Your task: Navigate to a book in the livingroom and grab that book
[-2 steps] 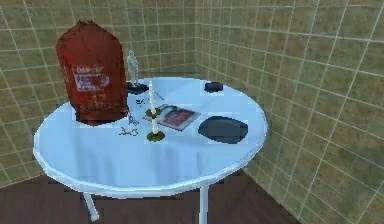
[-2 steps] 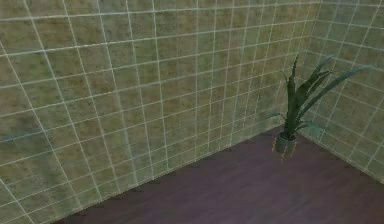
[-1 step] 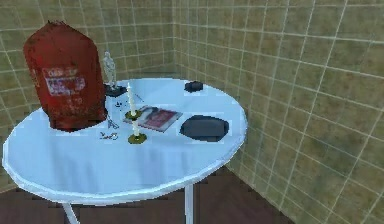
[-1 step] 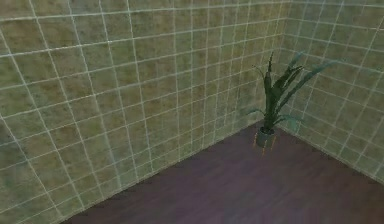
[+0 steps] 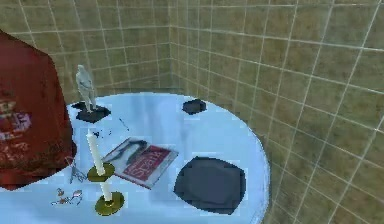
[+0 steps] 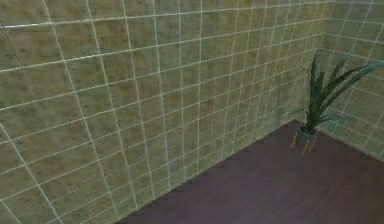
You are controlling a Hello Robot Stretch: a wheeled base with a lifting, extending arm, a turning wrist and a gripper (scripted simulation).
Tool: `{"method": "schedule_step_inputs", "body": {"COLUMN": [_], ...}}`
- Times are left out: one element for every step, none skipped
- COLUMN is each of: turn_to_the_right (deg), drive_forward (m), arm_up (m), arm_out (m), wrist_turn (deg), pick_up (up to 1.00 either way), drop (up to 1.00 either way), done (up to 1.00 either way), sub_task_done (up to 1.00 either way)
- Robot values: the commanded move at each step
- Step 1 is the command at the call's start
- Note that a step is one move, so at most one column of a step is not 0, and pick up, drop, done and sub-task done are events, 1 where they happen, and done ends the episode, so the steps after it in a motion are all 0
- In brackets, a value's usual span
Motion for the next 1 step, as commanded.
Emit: {"method": "schedule_step_inputs", "body": {"turn_to_the_right": [-45.0], "drive_forward": [0.00], "arm_up": [0.00], "arm_out": [0.00], "wrist_turn": [0.0], "pick_up": [0.00], "drop": [0.00], "done": [0.00], "sub_task_done": [0.00]}}
